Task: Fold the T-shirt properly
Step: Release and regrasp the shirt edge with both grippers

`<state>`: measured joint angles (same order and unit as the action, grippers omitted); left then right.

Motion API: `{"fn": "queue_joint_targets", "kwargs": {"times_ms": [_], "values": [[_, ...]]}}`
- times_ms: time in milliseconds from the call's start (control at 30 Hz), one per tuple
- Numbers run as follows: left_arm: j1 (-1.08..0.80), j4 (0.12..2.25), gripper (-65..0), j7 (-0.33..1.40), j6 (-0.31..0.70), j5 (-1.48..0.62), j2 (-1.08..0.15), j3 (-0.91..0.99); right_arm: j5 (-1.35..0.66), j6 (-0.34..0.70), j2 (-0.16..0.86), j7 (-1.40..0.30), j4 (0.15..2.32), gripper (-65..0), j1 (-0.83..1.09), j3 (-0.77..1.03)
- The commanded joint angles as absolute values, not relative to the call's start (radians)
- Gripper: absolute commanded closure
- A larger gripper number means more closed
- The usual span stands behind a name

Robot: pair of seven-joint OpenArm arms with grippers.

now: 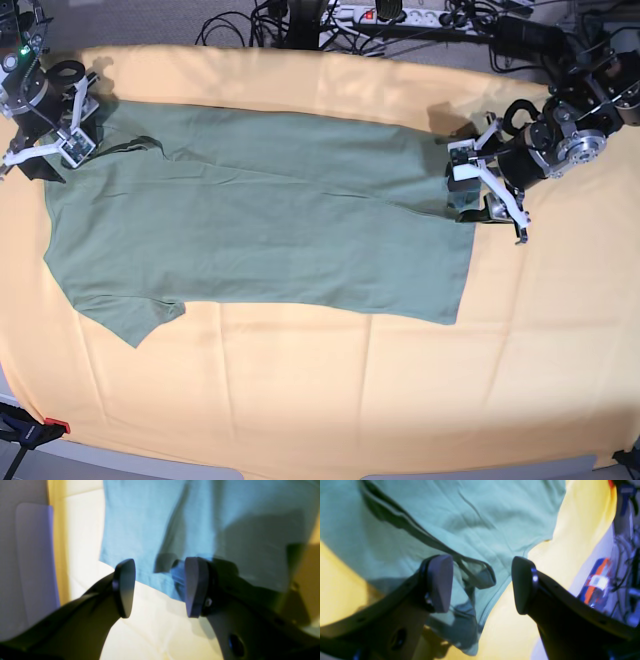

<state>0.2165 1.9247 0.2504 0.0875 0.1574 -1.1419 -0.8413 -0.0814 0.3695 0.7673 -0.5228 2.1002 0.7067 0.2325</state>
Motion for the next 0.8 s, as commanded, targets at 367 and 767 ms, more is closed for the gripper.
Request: {"fn": "queue_joint_targets", "kwargs": {"times_ms": [367,767], "values": [[0.230,1.940,-30.9,0.236,0.078,0.153,-1.198,-0.830,-0.068,0.439,0.799,-0.623,2.151,-38.8,0.852,0.243],[0.231,1.940,-30.9,0.228,0.165,0.145,-1.196,-0.830,-0.044,0.409,0.846,-0.599,1.943,-38.8,0.853,0.243]]}}
